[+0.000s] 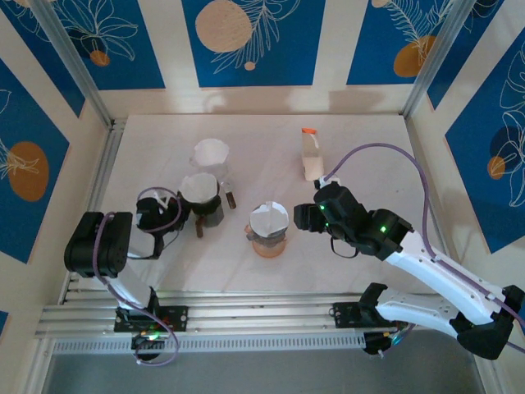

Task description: Place the coffee filter in the dripper

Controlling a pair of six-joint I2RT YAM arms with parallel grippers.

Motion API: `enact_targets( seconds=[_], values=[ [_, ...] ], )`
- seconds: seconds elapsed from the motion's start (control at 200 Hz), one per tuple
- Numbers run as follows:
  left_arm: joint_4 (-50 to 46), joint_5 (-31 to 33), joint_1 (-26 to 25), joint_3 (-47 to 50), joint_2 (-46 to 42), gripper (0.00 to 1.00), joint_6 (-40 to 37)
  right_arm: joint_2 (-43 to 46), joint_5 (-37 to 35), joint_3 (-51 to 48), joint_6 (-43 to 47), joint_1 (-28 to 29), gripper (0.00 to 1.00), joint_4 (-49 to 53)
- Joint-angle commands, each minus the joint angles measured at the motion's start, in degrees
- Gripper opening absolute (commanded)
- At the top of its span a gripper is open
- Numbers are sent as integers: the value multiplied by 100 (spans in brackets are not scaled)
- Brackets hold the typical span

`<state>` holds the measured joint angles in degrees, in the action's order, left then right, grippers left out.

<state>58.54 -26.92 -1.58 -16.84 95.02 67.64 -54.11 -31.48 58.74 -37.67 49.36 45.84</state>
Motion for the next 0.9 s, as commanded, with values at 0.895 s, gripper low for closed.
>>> enact_targets(
  seconds=[0.895],
  values=[
    [-5452,2125,-870,-172,-4406,0,-1420,100,-199,62,-171,-13,67,10]
  ],
)
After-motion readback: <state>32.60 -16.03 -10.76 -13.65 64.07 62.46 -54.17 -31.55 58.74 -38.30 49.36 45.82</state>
